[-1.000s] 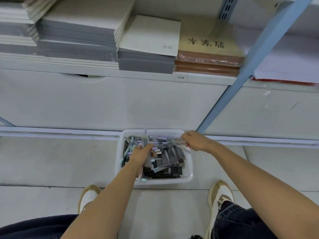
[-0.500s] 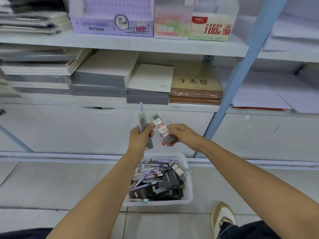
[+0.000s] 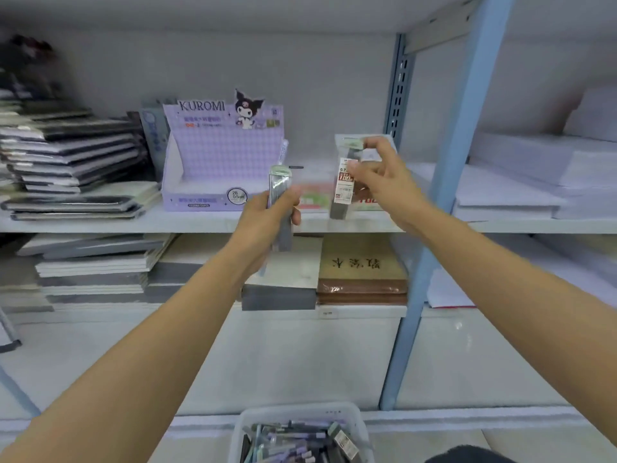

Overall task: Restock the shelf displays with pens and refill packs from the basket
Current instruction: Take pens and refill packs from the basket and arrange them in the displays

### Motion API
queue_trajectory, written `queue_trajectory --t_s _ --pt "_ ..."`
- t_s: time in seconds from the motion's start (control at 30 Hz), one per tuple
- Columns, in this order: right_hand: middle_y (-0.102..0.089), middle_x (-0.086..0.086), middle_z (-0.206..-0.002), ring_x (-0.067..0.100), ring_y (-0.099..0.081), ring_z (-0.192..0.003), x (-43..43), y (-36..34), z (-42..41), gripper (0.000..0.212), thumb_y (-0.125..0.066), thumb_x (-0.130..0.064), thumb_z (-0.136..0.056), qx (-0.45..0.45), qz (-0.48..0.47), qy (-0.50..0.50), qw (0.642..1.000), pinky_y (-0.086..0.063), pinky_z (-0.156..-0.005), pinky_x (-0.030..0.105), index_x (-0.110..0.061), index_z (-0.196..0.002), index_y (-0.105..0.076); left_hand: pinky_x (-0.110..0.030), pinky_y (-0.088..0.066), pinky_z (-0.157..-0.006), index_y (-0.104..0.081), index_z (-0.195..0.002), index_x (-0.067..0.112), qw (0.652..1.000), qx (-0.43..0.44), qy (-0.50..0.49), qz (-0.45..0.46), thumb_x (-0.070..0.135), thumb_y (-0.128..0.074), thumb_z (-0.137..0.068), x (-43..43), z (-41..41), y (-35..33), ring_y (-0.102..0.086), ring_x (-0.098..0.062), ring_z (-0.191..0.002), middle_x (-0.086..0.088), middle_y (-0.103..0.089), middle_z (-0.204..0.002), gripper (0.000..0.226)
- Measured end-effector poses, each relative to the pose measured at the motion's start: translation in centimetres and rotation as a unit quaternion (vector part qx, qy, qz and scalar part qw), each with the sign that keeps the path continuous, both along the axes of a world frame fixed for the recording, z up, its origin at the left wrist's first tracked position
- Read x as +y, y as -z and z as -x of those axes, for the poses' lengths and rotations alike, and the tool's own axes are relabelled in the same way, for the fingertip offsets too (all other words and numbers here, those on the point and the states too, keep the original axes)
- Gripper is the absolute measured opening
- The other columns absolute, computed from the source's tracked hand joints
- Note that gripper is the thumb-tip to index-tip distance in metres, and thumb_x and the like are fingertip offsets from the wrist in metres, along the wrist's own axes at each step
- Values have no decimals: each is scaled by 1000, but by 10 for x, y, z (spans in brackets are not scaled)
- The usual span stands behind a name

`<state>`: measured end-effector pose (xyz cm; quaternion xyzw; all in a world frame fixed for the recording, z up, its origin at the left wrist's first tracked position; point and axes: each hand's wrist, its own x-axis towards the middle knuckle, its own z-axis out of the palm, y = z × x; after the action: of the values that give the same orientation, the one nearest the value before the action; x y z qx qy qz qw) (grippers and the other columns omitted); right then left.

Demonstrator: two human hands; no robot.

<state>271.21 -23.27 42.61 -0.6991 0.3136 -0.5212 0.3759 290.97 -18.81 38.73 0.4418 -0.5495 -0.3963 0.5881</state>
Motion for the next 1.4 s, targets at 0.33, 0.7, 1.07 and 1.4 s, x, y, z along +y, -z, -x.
queue_trajectory --t_s 0.33,0.7,1.07,1.4 --pt "-66 16 -112 28 -68 -99 -103 -52 20 21 -58 -4 -93 47 48 150 986 -57 -87 44 -11 -106 -43 -29 -43 -75 -61 -80 16 998 -33 -13 49 36 -57 -95 -56 3 -48 -56 -9 -73 7 -64 -70 26" --pt "-70 10 -95 19 -72 -81 -134 -54 8 23 -61 -6 -92 131 59 110 983 -59 -64 25 -18 -104 -47 -25 -44 -65 -65 -87 19 998 -30 -12 45 40 -69 -84 -82 -3 -48 -58 0 -59 5 -68 -65 22" --pt "-60 -3 -90 9 -57 -81 -132 -43 -1 12 -67 -7 -88 292 156 203 922 -48 -75 18 -18 -86 -63 -13 -45 -48 -66 -89 20 1000 -20 -1 23 48 -74 -65 -74 -1 -52 -63 1 -57 3 -74 -69 38" --pt "-58 -2 -104 7 -54 -77 -118 -52 1 22 -66 -13 -90 230 158 234 931 -46 -67 12 -14 -111 -65 -9 -44 -47 -65 -93 21 999 -31 19 9 38 -76 -76 -63 3 -52 -65 3 -59 3 -74 -68 26"
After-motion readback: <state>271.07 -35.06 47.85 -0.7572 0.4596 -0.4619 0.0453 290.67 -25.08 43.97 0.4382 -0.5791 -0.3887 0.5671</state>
